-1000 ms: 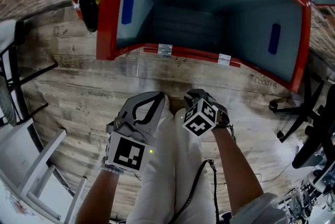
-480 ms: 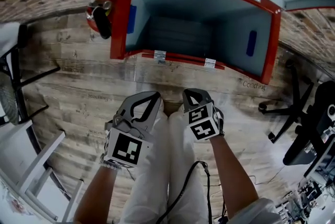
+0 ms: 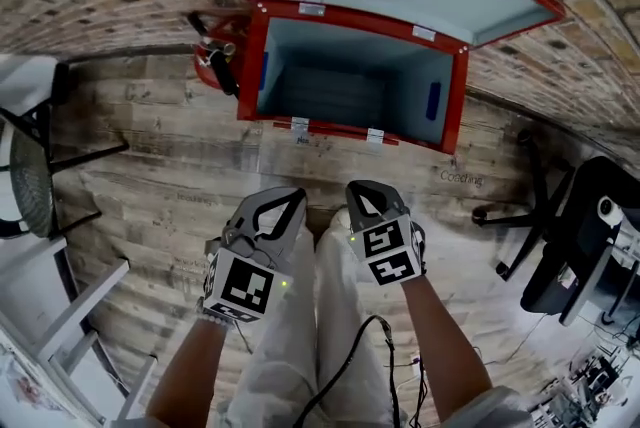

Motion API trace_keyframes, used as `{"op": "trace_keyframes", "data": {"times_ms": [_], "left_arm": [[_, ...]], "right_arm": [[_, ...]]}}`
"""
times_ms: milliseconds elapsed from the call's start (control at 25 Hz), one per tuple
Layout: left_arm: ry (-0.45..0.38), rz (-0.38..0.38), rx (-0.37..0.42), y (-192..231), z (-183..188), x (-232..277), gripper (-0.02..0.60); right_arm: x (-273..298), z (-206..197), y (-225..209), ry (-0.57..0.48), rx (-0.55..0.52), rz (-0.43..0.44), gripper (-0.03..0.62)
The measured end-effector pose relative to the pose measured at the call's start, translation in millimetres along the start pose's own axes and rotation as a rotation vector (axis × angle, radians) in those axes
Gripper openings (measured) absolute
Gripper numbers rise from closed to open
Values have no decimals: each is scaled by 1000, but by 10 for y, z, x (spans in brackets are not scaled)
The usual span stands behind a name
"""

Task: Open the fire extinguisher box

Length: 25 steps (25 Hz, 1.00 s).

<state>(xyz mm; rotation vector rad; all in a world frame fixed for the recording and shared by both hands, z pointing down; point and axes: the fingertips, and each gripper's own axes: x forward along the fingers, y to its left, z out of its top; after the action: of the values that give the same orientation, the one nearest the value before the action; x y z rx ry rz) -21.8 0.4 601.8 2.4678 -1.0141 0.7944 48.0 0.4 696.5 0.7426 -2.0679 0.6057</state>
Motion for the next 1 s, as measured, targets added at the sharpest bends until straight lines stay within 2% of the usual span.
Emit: {"op": "trace_keyframes", "data": {"times_ms": [400,680,1000], "left_arm": [[-8,19,24,-163,592,-500,-2],[-34,-6,56,-354,1080,-861,-2],[-80,22,70,-327,1659,-1320,-2]], "right_arm": [[-968,574,-48,-119,34,-56,5],[-1639,938,87,-194,67,-76,6],[-2356,1337,121,-267,9,-122,5]]}}
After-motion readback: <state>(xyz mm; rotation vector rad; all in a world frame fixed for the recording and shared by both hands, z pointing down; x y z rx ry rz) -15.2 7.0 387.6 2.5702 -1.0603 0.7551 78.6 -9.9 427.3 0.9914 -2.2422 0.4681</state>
